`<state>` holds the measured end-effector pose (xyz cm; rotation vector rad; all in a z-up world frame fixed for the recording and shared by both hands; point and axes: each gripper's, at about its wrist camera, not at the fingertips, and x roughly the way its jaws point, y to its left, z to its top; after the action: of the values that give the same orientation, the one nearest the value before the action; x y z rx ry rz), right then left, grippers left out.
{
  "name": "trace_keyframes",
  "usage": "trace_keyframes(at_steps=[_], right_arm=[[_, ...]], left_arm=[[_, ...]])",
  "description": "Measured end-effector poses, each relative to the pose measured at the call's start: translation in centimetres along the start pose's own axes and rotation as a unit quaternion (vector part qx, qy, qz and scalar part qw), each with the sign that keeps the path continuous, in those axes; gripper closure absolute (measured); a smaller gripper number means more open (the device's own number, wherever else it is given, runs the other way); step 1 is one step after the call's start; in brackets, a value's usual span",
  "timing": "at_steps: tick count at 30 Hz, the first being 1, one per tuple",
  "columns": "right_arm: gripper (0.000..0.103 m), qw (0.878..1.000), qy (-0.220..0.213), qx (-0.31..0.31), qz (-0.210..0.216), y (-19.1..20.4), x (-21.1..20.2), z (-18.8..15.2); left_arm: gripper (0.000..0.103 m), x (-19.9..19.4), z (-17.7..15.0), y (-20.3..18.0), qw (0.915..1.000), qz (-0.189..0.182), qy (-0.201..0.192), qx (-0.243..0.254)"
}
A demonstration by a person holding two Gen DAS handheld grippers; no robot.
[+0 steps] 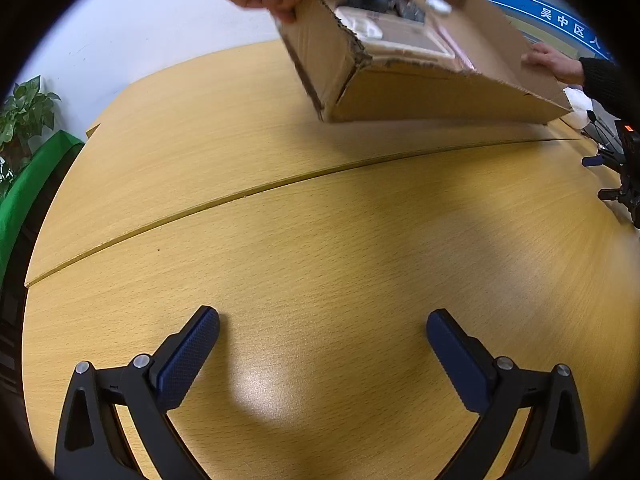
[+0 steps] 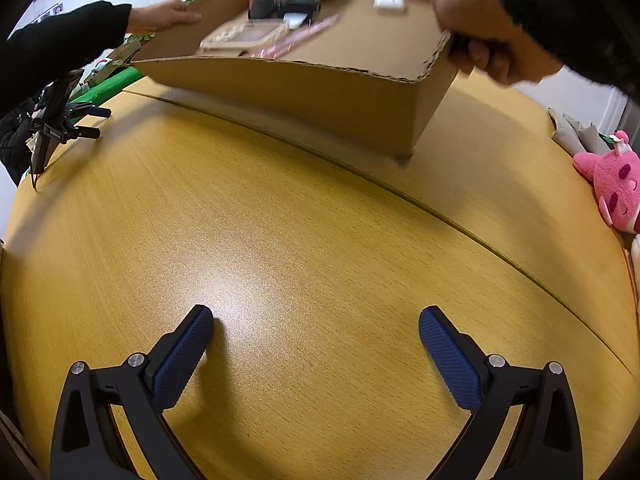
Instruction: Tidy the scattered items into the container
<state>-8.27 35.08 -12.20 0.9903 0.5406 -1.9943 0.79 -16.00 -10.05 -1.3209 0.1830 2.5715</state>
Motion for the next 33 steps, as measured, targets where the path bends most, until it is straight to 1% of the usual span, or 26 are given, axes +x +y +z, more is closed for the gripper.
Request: trace_keyframes(at_steps=[33], right_arm=[[0.0, 1.0, 0.003, -0.002, 0.0, 0.2, -0.03, -0.1]], left_arm=[[0.0, 0.19, -0.27, 0.43, 1.0, -0.001, 0.0, 0.001]])
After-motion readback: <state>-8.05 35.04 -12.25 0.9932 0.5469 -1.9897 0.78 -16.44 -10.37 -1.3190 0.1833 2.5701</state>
